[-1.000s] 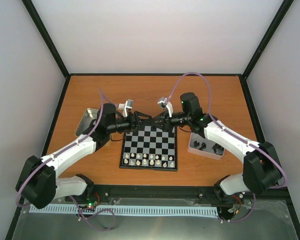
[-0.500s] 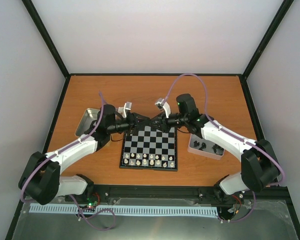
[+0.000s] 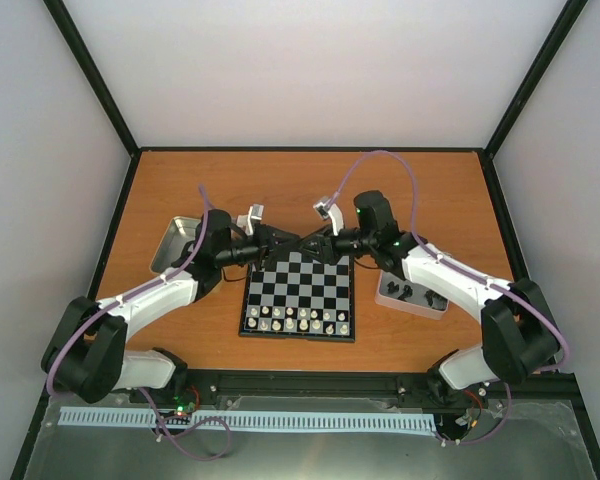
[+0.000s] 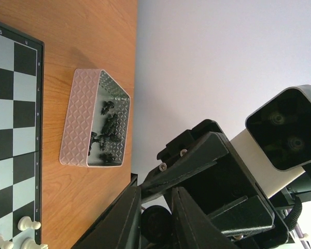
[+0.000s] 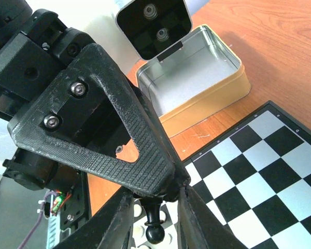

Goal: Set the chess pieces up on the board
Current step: Pick up the chess piece from the storage box.

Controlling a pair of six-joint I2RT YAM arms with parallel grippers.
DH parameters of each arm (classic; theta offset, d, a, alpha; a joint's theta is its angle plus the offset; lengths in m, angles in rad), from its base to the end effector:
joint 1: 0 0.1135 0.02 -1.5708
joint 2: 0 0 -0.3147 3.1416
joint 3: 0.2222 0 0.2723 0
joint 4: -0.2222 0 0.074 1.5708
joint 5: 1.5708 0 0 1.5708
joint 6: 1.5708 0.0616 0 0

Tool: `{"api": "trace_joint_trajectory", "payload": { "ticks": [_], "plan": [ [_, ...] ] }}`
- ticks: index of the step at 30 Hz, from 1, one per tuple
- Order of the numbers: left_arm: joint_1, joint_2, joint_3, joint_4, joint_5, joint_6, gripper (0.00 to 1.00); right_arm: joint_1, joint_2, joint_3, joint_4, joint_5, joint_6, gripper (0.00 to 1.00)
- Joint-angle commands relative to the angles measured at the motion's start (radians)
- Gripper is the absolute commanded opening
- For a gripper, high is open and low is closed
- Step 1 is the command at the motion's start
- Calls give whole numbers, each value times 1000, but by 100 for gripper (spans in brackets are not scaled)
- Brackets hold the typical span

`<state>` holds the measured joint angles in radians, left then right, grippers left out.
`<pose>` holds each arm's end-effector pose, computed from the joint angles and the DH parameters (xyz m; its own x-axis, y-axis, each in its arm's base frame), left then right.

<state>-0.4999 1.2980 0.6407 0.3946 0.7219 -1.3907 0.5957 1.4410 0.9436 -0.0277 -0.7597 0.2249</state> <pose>0.2422 -0.1787 0.2706 -0.9458 -0.3248 -0.0042 -0.0595 0.1857 -0.9808 0.2609 0.2281 0.2921 -0.6052 -0.2149 -0.7665 -0.7849 0.3218 0.5295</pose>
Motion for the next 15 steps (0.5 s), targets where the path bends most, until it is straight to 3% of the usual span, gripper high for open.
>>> {"api": "trace_joint_trajectory", "payload": {
  "ticks": [1, 15],
  "plan": [
    [-17, 7, -2, 56, 70, -17, 11, 8, -25, -36, 154, 14, 124, 25],
    [-9, 36, -29, 78, 58, -22, 11, 9, -50, -94, 309, 17, 435, 32]
  ]
}}
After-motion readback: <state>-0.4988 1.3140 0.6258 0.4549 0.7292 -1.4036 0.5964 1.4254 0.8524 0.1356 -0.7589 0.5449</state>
